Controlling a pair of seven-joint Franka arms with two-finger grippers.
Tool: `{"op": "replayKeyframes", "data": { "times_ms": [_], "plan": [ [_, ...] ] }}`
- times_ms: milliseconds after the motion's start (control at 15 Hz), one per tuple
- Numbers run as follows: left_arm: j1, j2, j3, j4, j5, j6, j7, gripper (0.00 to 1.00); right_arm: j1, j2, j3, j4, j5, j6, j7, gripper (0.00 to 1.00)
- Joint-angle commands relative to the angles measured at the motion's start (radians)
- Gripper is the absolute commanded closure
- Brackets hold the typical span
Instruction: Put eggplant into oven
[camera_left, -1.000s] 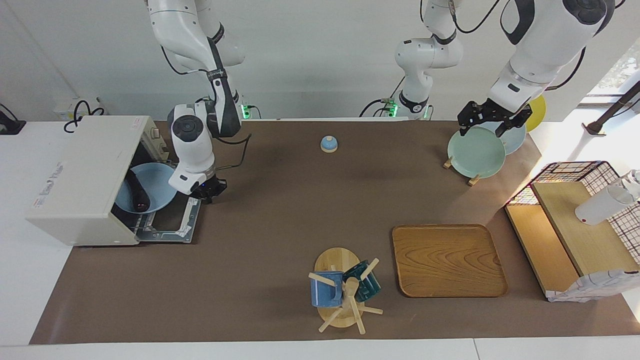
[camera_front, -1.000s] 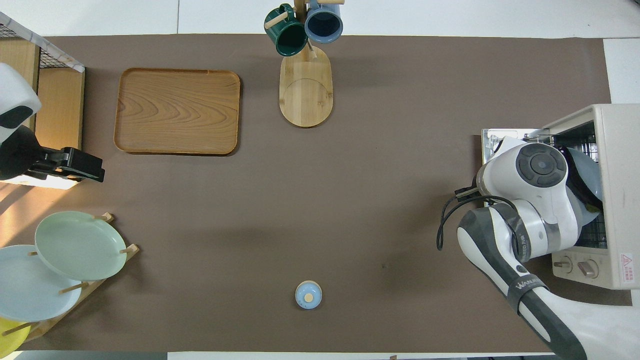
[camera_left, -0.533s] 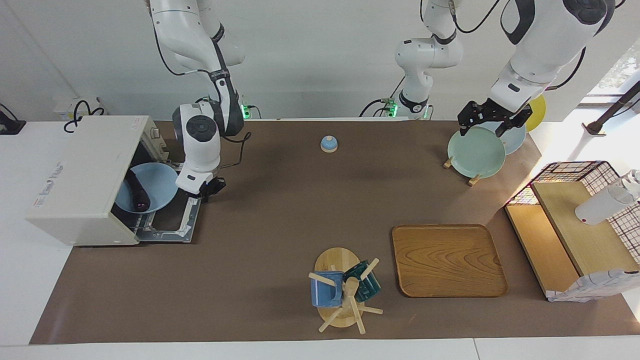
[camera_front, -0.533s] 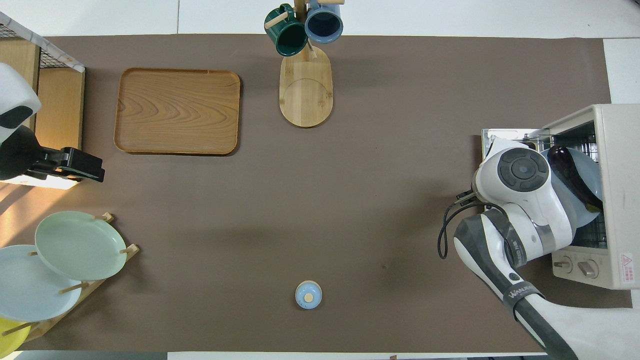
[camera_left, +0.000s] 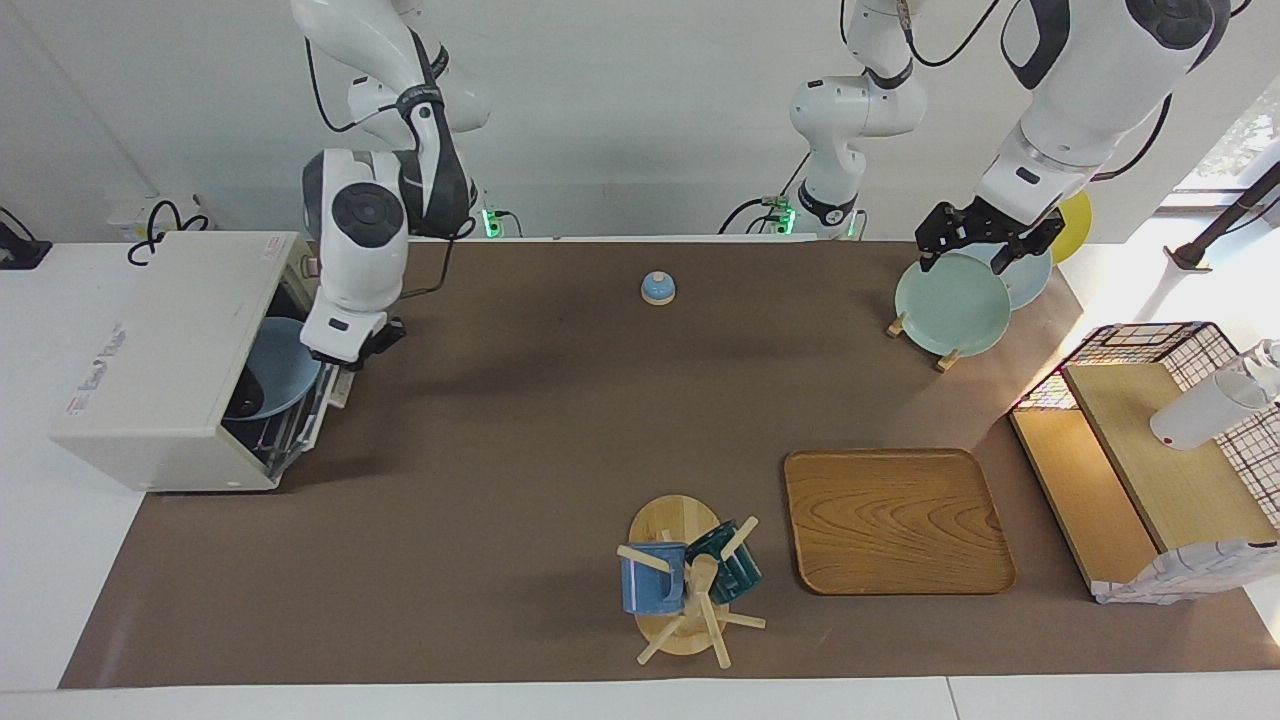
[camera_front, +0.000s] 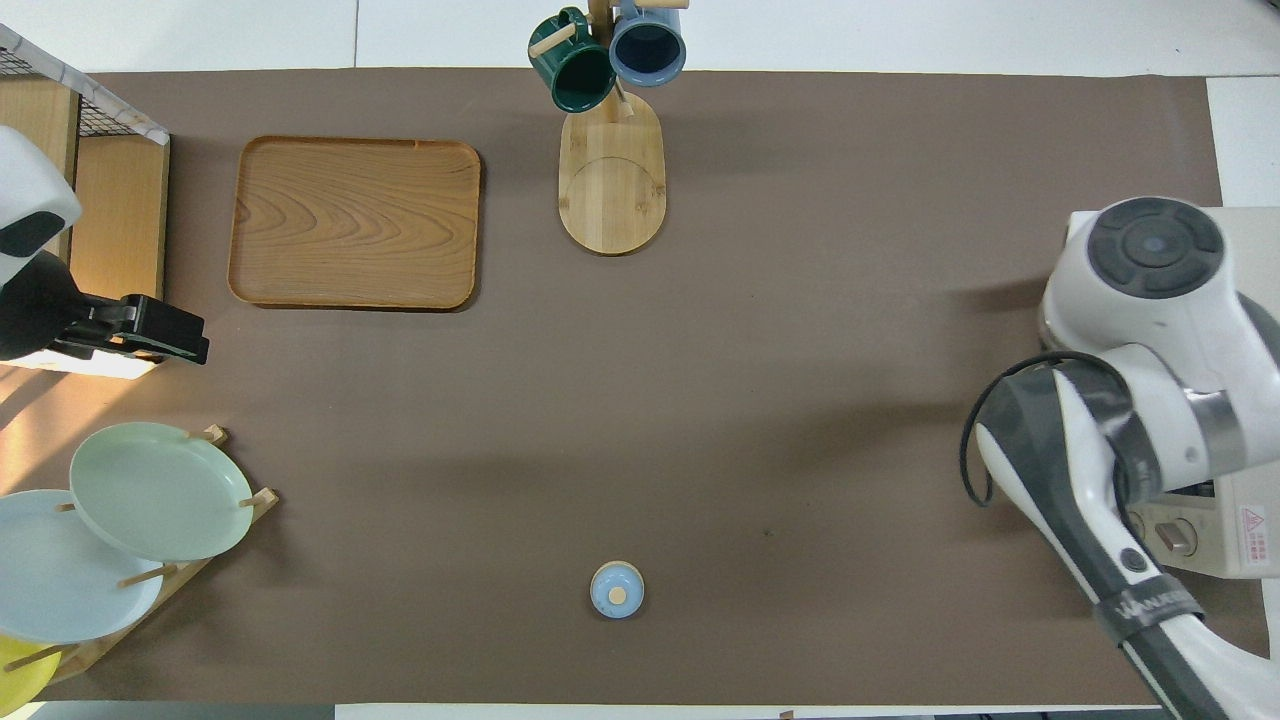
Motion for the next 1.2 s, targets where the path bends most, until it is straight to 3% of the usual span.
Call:
{"op": "replayKeyframes", "data": {
  "times_ms": [0, 133, 267, 400, 467, 533, 667, 933, 1133],
  "plan": [
    [0.014, -0.014, -0.004, -0.005, -0.012, -0.001, 0.011, 0.00, -0.088, 0.000, -0.017, -0.007, -0.035, 0.022, -0.102, 1.00],
    [0.014, -0.014, -0.004, -0.005, -0.012, -0.001, 0.011, 0.00, -0.094, -0.019, -0.017, -0.006, -0.035, 0.000, -0.105, 1.00],
    [0.014, -0.014, -0.004, -0.005, -0.012, -0.001, 0.011, 0.00, -0.084, -0.050, -0.013, 0.032, 0.073, -0.058, -0.096, 1.00],
    [0.012, -0.014, -0.004, -0.005, -0.012, -0.001, 0.011, 0.00, -0.080, -0.059, -0.008, 0.116, 0.189, -0.130, -0.095, 0.61],
    [0.014, -0.014, -0.004, -0.005, -0.012, -0.001, 0.011, 0.00, -0.079, -0.059, -0.008, 0.162, 0.226, -0.167, -0.095, 0.36],
    [0.014, -0.014, -0.004, -0.005, -0.012, -0.001, 0.011, 0.00, -0.082, -0.061, -0.010, 0.202, 0.256, -0.201, -0.095, 0.00],
    [0.014, -0.014, -0.004, -0.005, -0.012, -0.001, 0.011, 0.00, -0.085, -0.062, -0.014, 0.265, 0.275, -0.277, -0.095, 0.00],
    [0.014, -0.014, -0.004, -0.005, -0.012, -0.001, 0.011, 0.00, -0.082, -0.072, -0.013, 0.272, 0.280, -0.296, -0.092, 0.00],
    [0.014, -0.014, -0.004, -0.005, -0.012, -0.001, 0.011, 0.00, -0.079, -0.056, -0.005, 0.330, 0.326, -0.337, 0.015, 0.00]
  ]
}}
